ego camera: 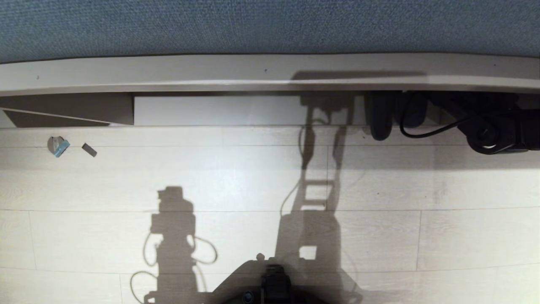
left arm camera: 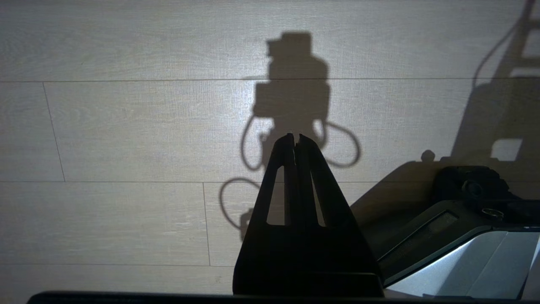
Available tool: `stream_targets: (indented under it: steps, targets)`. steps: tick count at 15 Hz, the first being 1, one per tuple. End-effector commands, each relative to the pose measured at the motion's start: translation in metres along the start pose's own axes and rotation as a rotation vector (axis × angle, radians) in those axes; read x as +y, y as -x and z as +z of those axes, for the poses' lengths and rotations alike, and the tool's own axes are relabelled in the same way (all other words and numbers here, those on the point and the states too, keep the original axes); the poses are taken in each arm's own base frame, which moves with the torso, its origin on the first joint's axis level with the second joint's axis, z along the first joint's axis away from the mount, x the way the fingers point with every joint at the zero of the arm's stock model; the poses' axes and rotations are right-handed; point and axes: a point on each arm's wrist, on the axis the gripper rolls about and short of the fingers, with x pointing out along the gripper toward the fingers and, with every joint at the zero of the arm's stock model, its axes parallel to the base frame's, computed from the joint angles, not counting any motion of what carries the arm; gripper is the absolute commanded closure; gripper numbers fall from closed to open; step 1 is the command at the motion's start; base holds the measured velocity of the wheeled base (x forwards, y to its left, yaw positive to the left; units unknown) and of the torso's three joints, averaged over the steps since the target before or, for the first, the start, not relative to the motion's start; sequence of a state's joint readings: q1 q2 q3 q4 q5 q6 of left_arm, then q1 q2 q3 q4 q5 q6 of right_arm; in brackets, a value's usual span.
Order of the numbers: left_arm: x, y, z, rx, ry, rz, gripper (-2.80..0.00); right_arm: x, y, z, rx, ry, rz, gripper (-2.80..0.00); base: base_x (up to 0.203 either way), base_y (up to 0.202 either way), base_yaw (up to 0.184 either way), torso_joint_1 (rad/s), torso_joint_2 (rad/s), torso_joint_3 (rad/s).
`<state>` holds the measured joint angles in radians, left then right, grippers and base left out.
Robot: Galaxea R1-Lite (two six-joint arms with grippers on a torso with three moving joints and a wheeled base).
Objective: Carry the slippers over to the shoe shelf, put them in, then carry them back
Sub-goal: Place the slippers into the shoe cabinet
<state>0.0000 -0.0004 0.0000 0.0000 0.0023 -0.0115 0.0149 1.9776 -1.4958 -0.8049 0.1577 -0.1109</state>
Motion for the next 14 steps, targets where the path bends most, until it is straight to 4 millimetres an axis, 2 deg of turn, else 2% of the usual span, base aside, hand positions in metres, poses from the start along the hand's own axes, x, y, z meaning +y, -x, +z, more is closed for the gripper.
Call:
stream_targets:
  steps: [1, 3, 4, 10, 14]
  targets:
    - [0.0, 0.0, 0.0, 0.0, 0.001, 0.001, 0.0, 0.001, -0.005, -0.005, -0.004, 0.0, 0.002, 0.0, 0.0, 0.0, 0.0, 0.0, 0.0, 0.0]
    - [0.0, 0.0, 0.0, 0.0, 0.001, 0.001, 0.0, 0.0, -0.009, -0.01, -0.006, -0.017, 0.002, 0.0, 0.0, 0.0, 0.0, 0.0, 0.0, 0.0]
    - [0.0, 0.0, 0.0, 0.002, 0.001, 0.001, 0.0, 0.0, -0.012, -0.009, -0.021, -0.024, -0.002, -2.8, 0.0, 0.0, 0.0, 0.0, 0.0, 0.0]
    - [0.0, 0.0, 0.0, 0.002, 0.001, 0.001, 0.0, 0.001, -0.014, -0.019, 0.012, -0.031, -0.022, -2.8, 0.0, 0.0, 0.0, 0.0, 0.0, 0.0]
    - [0.0, 0.0, 0.0, 0.002, 0.001, 0.001, 0.0, 0.003, -0.007, -0.02, 0.036, -0.033, -0.022, -2.8, 0.0, 0.0, 0.0, 0.0, 0.0, 0.0]
